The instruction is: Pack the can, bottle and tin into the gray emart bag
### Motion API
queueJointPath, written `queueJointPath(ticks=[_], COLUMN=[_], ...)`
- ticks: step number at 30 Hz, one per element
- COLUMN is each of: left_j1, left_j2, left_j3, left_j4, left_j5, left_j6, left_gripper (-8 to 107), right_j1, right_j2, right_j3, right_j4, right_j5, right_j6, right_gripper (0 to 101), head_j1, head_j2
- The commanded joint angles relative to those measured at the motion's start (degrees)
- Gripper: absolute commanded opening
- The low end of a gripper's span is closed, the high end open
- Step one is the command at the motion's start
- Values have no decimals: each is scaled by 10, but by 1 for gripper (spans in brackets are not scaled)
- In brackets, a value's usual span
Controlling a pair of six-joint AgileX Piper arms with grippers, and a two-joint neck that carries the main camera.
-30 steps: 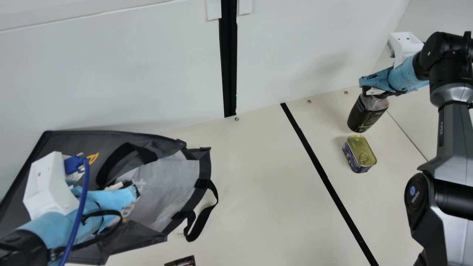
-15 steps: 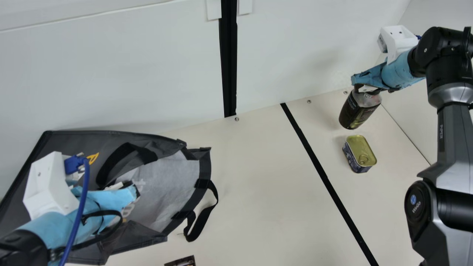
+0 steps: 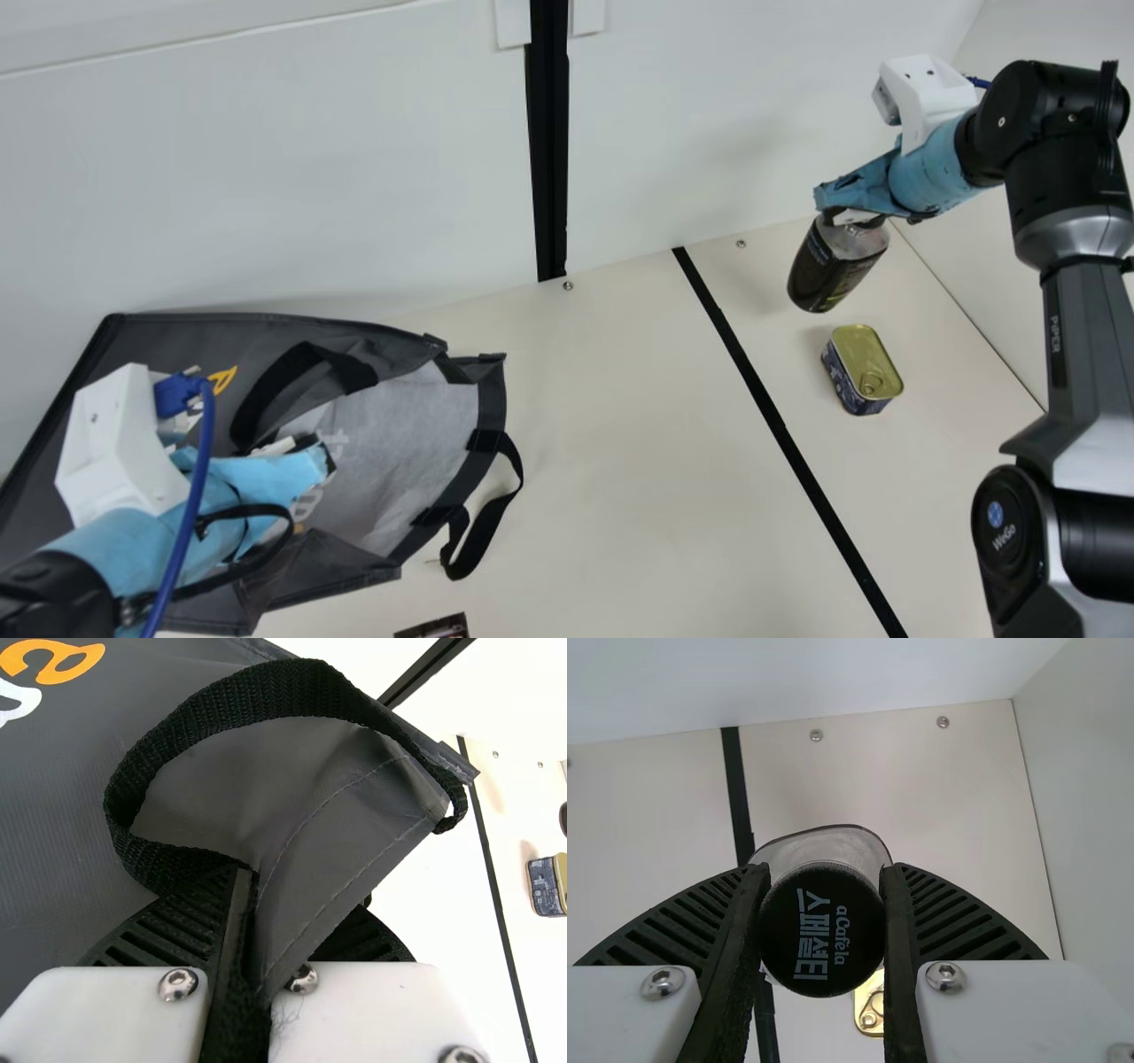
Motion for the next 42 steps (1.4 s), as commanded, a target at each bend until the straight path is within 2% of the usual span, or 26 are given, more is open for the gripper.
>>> queueJointPath(ticks=[1,42], left_j1=[0,0], left_j2=[0,0], left_j3=[0,0], left_j4=[0,0], left_j5=[0,0], left_j6=[0,0], left_gripper=[10,10], right_j1=[5,137], right_j2=[-7,-156], right_j3=[6,162], right_j4=[1,42], right_j5=[0,0], right_j6=[-4,-67], right_gripper=[0,0], head_j1=[-13,-13], head_j2=[0,0])
